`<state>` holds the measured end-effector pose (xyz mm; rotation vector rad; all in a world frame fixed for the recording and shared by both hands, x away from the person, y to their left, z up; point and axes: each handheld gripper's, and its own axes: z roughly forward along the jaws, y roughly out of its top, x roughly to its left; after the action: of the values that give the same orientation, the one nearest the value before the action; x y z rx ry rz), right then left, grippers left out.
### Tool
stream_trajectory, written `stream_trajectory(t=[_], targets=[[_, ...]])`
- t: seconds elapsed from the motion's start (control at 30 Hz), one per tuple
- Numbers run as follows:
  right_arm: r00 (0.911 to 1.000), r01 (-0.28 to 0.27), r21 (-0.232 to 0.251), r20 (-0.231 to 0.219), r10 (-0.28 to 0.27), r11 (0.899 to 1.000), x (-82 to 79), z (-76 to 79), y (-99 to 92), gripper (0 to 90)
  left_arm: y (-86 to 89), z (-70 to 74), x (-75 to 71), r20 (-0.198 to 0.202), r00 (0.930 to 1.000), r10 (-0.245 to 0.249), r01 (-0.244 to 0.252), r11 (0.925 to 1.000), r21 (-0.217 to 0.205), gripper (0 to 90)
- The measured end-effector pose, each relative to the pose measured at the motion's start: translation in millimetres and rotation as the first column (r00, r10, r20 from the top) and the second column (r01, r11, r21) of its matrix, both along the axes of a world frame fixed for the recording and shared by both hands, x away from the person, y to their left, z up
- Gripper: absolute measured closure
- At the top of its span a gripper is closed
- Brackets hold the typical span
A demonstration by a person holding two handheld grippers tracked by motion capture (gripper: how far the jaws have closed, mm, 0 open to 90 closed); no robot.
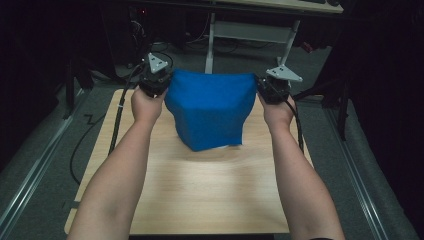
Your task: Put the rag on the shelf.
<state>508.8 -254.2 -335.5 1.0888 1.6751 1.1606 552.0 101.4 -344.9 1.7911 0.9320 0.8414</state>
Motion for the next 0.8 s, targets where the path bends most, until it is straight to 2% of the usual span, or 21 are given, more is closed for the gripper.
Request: stream_trajectory(t=[0.07, 0.2, 0.3, 0.43, 0.47, 0.5, 0.57, 0.67, 0.8], targets=[[0.9997, 0.002, 0.016, -0.025, -0.002, 1.0, 3.3, -8.9, -2.8, 89.1, 1.3, -10.6, 2.6, -0.041, 0.9991, -0.009, 0.009, 0.9998, -0.015, 87.5], [0.9971, -0.004, -0.014, -0.076, 0.003, 1.0, 8.3, -29.7, -1.5, 89.1, 1.5, -35.6, 2.8, -0.1, 0.9947, -0.022, 0.023, 0.9997, 0.011, 87.5], [0.9934, -0.019, -0.023, -0.113, 0.016, 1.0, 10.3, -46.7, 1.1, 89.0, 3.6, -53.4, 1.8, -0.145, 0.9889, -0.033, 0.035, 0.9993, 0.012, 87.4], [0.987, -0.048, -0.018, -0.155, 0.044, 0.999, 9.2, -68.9, 6.1, 89.0, 7.8, -72.8, -0.3, -0.202, 0.9777, -0.057, 0.055, 0.9984, -0.012, 87.4], [0.9851, -0.052, -0.009, -0.165, 0.05, 0.999, 8.4, -74.7, 7.5, 89.0, 7.8, -72.8, -0.3, -0.202, 0.9777, -0.057, 0.055, 0.9984, -0.012, 87.3], [0.9831, -0.057, -0.009, -0.175, 0.055, 0.998, 7.7, -80.2, 8.6, 89.0, 7.8, -80.7, -0.5, -0.241, 0.9676, -0.075, 0.074, 0.9971, -0.017, 87.3], [0.9788, -0.069, -0.006, -0.194, 0.067, 0.998, 6.5, -90.8, 10.8, 88.9, 7.0, -87.5, -3.5, -0.24, 0.9664, -0.091, 0.09, 0.9958, -0.016, 87.2], [0.9722, -0.079, 0.013, -0.22, 0.08, 0.997, 3.8, -104.4, 12.4, 88.9, 7.7, -96.8, -5.3, -0.27, 0.9569, -0.106, 0.099, 0.9944, -0.037, 87.2], [0.9644, -0.085, 0.018, -0.25, 0.087, 0.996, 0.1, -118.6, 14.0, 88.9, 8.3, -108.1, -8.4, -0.294, 0.9487, -0.117, 0.105, 0.9929, -0.055, 87.2]])
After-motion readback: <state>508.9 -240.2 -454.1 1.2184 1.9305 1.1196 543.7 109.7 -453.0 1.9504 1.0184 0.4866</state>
